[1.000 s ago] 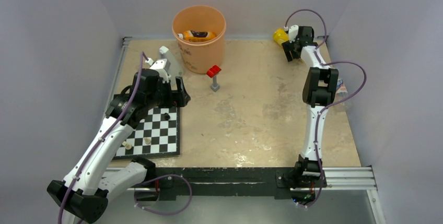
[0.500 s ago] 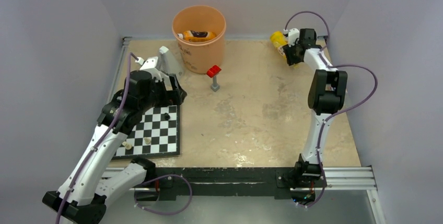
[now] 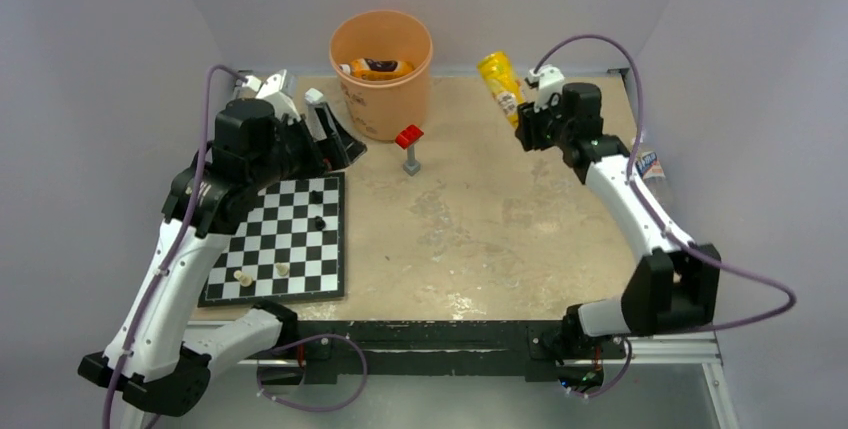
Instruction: Put the plastic bottles in the bin
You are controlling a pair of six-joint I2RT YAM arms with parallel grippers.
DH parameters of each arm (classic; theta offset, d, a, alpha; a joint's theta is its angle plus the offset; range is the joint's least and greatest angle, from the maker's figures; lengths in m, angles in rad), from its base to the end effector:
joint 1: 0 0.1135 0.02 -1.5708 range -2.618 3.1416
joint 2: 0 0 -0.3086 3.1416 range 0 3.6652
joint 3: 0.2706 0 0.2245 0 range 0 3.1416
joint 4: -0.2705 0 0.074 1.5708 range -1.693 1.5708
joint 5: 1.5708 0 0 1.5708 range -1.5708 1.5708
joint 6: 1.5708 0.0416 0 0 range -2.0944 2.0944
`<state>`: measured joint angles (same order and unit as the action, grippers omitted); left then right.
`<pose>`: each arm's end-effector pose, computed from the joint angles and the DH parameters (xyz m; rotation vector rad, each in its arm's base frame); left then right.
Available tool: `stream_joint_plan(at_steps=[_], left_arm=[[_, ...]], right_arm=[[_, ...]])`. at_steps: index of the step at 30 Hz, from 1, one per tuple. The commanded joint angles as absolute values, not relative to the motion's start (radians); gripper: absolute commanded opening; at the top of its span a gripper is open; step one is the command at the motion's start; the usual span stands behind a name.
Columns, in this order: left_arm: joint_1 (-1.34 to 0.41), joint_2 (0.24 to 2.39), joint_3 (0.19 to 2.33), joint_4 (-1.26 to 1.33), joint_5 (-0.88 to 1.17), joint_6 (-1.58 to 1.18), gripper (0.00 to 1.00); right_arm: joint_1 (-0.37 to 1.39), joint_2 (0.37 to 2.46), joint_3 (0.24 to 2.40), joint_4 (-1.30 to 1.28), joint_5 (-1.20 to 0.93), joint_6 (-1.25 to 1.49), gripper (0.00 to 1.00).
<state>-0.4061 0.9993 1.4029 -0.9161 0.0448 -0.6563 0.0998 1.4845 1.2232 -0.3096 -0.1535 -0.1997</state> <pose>0.1179 -0.0527 0.4566 -0.2412 2.1444 -0.6810 0.3126 0.0377 0.3608 -0.4070 2.0968 0.1057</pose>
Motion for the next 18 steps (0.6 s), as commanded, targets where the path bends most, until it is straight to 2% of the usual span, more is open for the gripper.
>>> stream_joint_plan(at_steps=[1, 9, 18], left_arm=[[-0.403, 1.09, 1.488, -0.807, 0.279, -0.784, 1.0], [-0.407, 1.237, 1.583, -0.667, 0.428, -0.893, 1.0], [-0.472, 1.386, 1.671, -0.619, 0.414, -0.881, 1.0]], right_arm=[[0.285, 1.256, 1.057, -0.206, -0.199, -0.071, 0.1], [0.395, 0.93, 0.871, -0.1, -0.316, 0.155, 0.1], [0.466, 0.903, 0.883, -0.153, -0.33, 0.147, 0.1]])
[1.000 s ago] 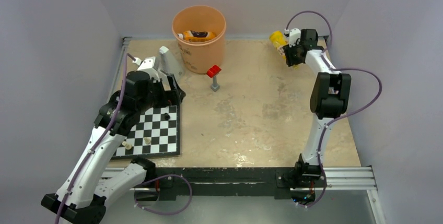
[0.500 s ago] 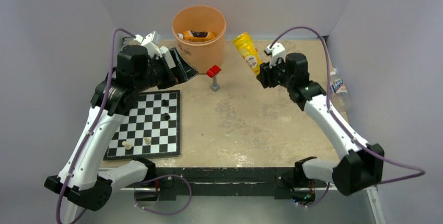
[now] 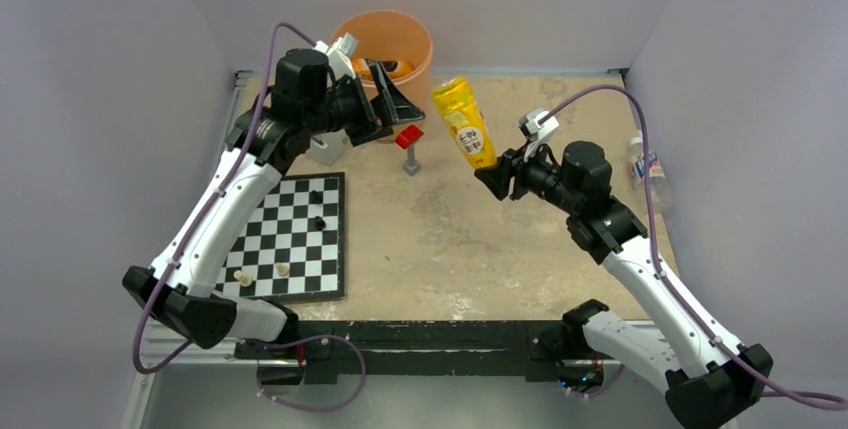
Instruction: Put the plastic bottles in the bin
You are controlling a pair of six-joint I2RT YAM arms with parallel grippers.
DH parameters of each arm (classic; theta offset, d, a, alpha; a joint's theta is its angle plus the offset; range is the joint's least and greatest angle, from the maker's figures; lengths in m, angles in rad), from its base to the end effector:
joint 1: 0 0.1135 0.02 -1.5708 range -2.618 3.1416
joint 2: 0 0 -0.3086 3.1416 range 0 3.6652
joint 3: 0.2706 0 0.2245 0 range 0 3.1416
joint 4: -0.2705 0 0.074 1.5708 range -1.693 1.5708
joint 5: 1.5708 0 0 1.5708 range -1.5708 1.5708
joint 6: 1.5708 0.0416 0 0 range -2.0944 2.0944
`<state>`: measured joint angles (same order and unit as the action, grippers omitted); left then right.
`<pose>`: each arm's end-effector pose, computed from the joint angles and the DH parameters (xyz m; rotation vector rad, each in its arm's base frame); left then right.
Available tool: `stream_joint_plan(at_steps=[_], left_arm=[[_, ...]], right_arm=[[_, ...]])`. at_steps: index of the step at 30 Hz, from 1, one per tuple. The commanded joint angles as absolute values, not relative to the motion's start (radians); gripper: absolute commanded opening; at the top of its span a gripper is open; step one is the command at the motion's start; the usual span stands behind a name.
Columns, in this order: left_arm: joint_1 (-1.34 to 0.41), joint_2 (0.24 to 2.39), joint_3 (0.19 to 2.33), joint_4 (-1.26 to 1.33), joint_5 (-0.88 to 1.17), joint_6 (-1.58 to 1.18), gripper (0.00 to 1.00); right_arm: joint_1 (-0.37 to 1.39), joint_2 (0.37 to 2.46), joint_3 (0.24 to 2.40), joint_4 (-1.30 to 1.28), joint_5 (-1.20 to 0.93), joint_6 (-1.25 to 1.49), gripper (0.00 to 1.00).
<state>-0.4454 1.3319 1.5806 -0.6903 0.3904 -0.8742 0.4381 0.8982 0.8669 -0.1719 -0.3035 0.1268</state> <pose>0.2130 -0.1192 0.4767 -0.1974 2.1925 -1.1893 0.1371 0.0779 0.3852 -0.5009 1.7441 0.6735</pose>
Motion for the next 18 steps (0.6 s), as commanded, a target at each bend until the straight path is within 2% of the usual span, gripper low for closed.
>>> stream_joint_plan(at_steps=[1, 18], left_arm=[[-0.475, 1.398, 1.681, -0.608, 0.412, -0.882, 1.0], [-0.52, 1.584, 1.789, -0.593, 0.432, -0.82, 1.0]], right_arm=[[0.473, 0.909, 0.892, -0.163, -0.327, 0.143, 0.1], [0.59, 0.981, 0.979, -0.191, -0.292, 0.145, 0.11]])
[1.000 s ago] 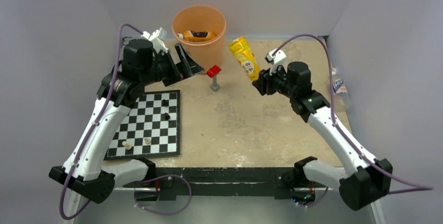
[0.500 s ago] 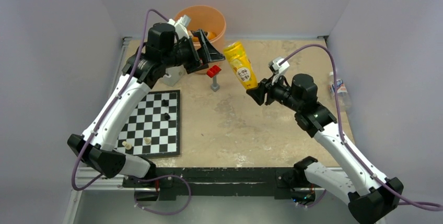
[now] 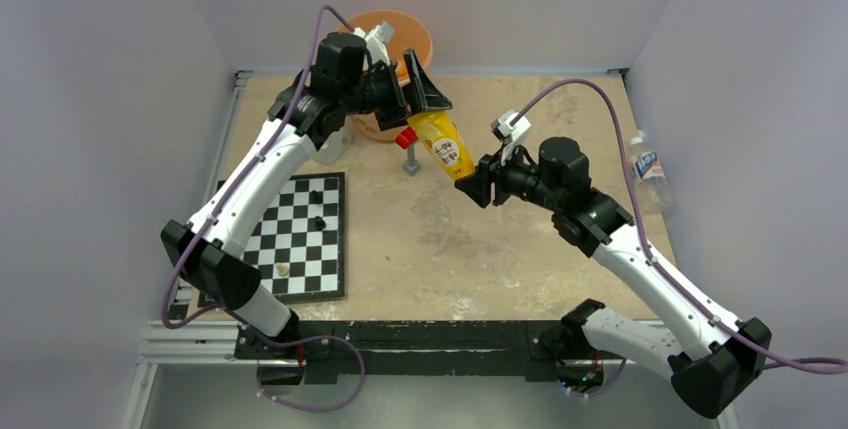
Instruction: Put the plastic bottles in the bin
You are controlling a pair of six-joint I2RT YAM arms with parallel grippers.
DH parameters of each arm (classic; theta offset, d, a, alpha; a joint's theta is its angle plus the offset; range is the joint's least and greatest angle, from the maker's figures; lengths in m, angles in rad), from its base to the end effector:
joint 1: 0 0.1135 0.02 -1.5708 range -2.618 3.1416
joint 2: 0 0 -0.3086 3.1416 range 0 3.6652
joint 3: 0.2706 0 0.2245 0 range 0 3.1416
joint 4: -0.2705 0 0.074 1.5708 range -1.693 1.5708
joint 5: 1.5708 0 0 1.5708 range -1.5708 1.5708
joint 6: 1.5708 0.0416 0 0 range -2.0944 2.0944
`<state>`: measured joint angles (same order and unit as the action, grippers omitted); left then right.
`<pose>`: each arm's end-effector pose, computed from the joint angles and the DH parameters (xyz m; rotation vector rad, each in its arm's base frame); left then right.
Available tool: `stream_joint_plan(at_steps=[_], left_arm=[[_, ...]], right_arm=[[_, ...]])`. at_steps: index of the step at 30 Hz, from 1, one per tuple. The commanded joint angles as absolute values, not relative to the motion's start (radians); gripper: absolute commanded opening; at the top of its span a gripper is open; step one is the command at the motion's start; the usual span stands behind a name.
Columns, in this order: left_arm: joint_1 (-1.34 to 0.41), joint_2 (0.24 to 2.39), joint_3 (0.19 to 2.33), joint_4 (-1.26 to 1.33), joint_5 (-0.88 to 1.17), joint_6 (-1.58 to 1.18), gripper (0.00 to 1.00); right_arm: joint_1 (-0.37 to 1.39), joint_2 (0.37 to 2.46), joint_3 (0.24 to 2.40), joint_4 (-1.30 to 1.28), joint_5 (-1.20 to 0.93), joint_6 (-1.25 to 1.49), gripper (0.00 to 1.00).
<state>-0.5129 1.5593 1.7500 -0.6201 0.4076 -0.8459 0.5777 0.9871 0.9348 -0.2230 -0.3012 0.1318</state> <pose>0.2703 -0.1711 0.4753 -0.0761 2.2003 -1.2313 0.1428 0.1078 0.3887 -0.6302 1.7970 0.7665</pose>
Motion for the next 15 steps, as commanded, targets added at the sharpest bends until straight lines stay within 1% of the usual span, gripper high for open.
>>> stream_joint_plan(at_steps=[1, 3, 4, 5, 6, 7, 8, 9, 10, 11, 15], left_arm=[[-0.519, 1.585, 1.788, -0.587, 0.433, -0.819, 0.96], [-0.519, 1.583, 1.784, -0.577, 0.432, -0.82, 0.81], [-0.519, 1.58, 1.782, -0.574, 0.427, -0.818, 0.67], [-0.52, 1.576, 1.78, -0.575, 0.415, -0.816, 0.57], [-0.519, 1.571, 1.78, -0.578, 0.399, -0.811, 0.5], [-0.519, 1.567, 1.782, -0.585, 0.378, -0.797, 0.42], [-0.519, 1.562, 1.786, -0.595, 0.351, -0.78, 0.36], [-0.519, 1.556, 1.794, -0.605, 0.328, -0.761, 0.33], [-0.519, 1.553, 1.808, -0.622, 0.291, -0.734, 0.28], [-0.519, 1.549, 1.831, -0.649, 0.251, -0.707, 0.25], [-0.515, 1.566, 1.974, -0.739, 0.11, -0.583, 0.11]], right_arm=[[0.591, 0.985, 0.977, -0.188, -0.291, 0.148, 0.11], [0.591, 0.992, 0.98, -0.191, -0.286, 0.155, 0.14], [0.59, 0.999, 0.983, -0.194, -0.278, 0.163, 0.19], [0.59, 1.007, 0.989, -0.204, -0.267, 0.171, 0.26], [0.59, 1.012, 0.996, -0.212, -0.252, 0.182, 0.31], [0.591, 1.021, 1.003, -0.223, -0.236, 0.195, 0.39], [0.59, 1.024, 1.012, -0.234, -0.218, 0.205, 0.58], [0.59, 1.025, 1.018, -0.241, -0.204, 0.21, 0.79], [0.59, 1.023, 1.024, -0.25, -0.189, 0.213, 0.84], [0.59, 1.014, 1.033, -0.259, -0.179, 0.212, 0.86], [0.591, 0.935, 1.065, -0.279, -0.085, 0.199, 0.9]])
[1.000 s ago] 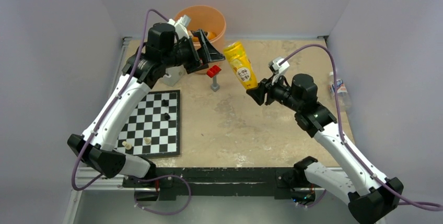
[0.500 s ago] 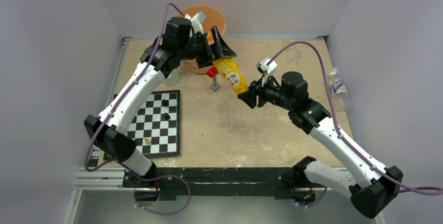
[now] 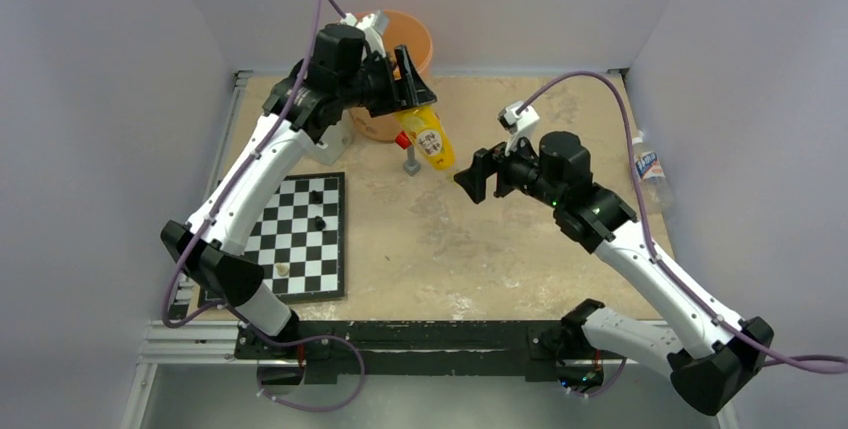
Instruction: Put the plastic bottles in the bin
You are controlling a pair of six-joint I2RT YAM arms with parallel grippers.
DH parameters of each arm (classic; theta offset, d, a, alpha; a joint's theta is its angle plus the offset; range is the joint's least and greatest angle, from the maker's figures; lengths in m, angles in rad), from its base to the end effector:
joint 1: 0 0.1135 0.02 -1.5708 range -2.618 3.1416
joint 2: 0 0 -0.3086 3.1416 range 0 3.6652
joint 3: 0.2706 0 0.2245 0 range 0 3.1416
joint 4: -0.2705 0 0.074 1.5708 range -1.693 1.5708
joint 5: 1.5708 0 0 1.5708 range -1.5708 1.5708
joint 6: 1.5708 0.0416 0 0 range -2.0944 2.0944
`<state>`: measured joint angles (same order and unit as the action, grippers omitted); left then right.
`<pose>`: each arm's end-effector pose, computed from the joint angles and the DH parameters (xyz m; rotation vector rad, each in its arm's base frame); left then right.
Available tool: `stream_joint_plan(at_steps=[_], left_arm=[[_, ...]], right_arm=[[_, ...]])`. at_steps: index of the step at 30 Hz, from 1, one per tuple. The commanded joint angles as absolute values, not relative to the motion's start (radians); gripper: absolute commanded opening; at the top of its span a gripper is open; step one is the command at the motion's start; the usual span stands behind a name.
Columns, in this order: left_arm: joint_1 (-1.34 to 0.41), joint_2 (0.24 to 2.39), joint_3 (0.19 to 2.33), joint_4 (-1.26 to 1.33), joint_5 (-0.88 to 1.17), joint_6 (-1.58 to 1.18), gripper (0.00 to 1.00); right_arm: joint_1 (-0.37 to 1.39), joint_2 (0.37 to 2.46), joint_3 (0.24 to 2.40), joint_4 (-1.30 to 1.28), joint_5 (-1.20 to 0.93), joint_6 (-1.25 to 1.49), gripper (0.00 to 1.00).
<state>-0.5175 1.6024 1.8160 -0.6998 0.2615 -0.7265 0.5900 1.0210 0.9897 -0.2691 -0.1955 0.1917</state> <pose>0.2809 -0.1723 0.4731 -0.0560 2.2049 -1.0070 0.1505 0.1105 0.3959 -0.5169 1.8583 0.7147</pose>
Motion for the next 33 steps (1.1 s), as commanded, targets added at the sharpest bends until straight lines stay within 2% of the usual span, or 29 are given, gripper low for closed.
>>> stream_joint_plan(at_steps=[1, 3, 7, 9, 12, 15, 21, 24, 25, 26, 27, 28, 29, 33], left_arm=[[-0.515, 1.58, 2.025, -0.76, 0.081, -0.559, 0.07], [-0.508, 1.618, 2.134, -0.8, 0.038, -0.514, 0.0], [-0.482, 1.713, 2.387, -0.839, -0.069, -0.428, 0.0], [-0.462, 1.73, 2.434, -0.79, -0.138, -0.391, 0.0], [-0.453, 1.715, 2.326, -0.553, -0.316, -0.278, 0.0], [-0.436, 1.756, 2.286, -0.382, -0.377, -0.237, 0.0], [-0.424, 1.944, 2.423, -0.39, -0.473, -0.169, 0.0], [-0.412, 1.99, 2.405, -0.394, -0.501, -0.18, 0.0], [-0.409, 1.996, 2.389, -0.392, -0.51, -0.188, 0.14], [-0.407, 2.003, 2.387, -0.41, -0.514, -0.191, 0.38], [-0.409, 2.013, 2.414, -0.464, -0.501, -0.187, 0.69], [-0.41, 2.017, 2.444, -0.521, -0.465, -0.193, 0.94], [-0.41, 2.003, 2.464, -0.559, -0.416, -0.202, 0.99], [-0.426, 1.889, 2.408, -0.602, -0.31, -0.221, 1.0]], right_arm=[[0.59, 0.915, 1.076, -0.281, -0.074, 0.187, 0.91], [0.59, 0.888, 1.105, -0.291, -0.054, 0.163, 0.92], [0.59, 0.868, 1.168, -0.33, 0.055, 0.131, 0.93], [0.588, 0.862, 1.176, -0.34, 0.11, 0.127, 0.94], [0.588, 0.853, 1.166, -0.336, 0.157, 0.126, 0.95], [0.589, 0.859, 1.163, -0.344, 0.178, 0.122, 0.96], [0.588, 0.863, 1.157, -0.368, 0.25, 0.124, 0.97], [0.587, 0.858, 1.147, -0.369, 0.321, 0.126, 0.97], [0.585, 0.86, 1.143, -0.371, 0.349, 0.129, 0.97], [0.58, 0.864, 1.144, -0.379, 0.369, 0.122, 0.98], [0.567, 0.876, 1.151, -0.396, 0.38, 0.108, 0.98], [0.552, 0.892, 1.16, -0.414, 0.398, 0.093, 0.98], [0.529, 0.906, 1.164, -0.424, 0.407, 0.07, 0.98], [0.374, 0.95, 1.147, -0.423, 0.357, 0.007, 0.98]])
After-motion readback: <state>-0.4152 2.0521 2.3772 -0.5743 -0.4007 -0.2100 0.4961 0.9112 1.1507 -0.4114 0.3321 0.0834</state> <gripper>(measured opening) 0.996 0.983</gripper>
